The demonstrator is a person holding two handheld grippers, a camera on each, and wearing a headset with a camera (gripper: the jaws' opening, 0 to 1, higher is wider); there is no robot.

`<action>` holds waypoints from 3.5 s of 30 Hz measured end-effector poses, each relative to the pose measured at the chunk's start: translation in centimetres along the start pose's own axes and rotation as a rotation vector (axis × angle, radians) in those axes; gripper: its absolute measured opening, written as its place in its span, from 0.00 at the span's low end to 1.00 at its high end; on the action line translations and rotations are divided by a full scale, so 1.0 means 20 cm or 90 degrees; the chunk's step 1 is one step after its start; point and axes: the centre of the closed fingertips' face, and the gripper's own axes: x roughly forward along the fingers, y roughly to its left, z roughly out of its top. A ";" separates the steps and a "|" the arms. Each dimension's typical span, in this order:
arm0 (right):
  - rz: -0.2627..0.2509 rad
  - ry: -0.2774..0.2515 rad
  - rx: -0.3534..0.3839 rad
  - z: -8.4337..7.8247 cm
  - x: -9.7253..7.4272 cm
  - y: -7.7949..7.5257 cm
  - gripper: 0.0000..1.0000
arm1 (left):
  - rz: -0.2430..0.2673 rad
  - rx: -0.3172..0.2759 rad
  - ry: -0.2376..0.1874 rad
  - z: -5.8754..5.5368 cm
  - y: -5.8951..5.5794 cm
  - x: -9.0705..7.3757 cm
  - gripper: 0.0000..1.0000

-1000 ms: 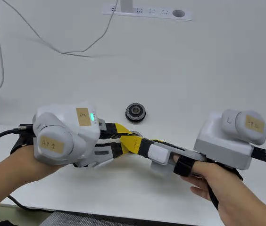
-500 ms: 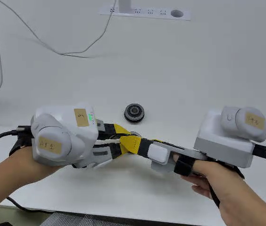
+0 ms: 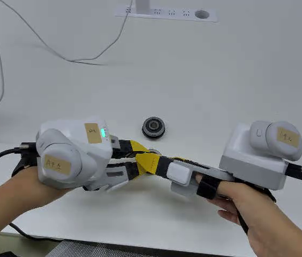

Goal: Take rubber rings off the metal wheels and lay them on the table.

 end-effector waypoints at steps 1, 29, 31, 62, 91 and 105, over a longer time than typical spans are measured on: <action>-0.002 0.001 -0.002 0.00 0.00 0.00 0.48 | 0.000 0.001 0.000 0.00 0.00 0.00 0.12; 0.006 0.040 0.025 -0.09 -0.03 0.04 0.49 | 0.004 -0.002 0.001 0.00 0.00 0.00 0.12; 0.005 0.033 0.030 -0.08 -0.03 0.03 0.48 | 0.005 -0.003 0.000 0.00 0.00 0.00 0.12; 0.007 -0.034 0.081 0.02 -0.03 -0.03 0.39 | 0.005 -0.002 0.000 0.00 0.00 0.00 0.12; -0.065 0.016 0.051 0.02 -0.03 -0.15 0.03 | 0.006 -0.001 0.000 0.00 0.00 0.00 0.12; -0.080 0.045 0.088 0.01 -0.04 -0.13 0.00 | 0.012 -0.003 0.015 0.00 0.00 0.00 0.12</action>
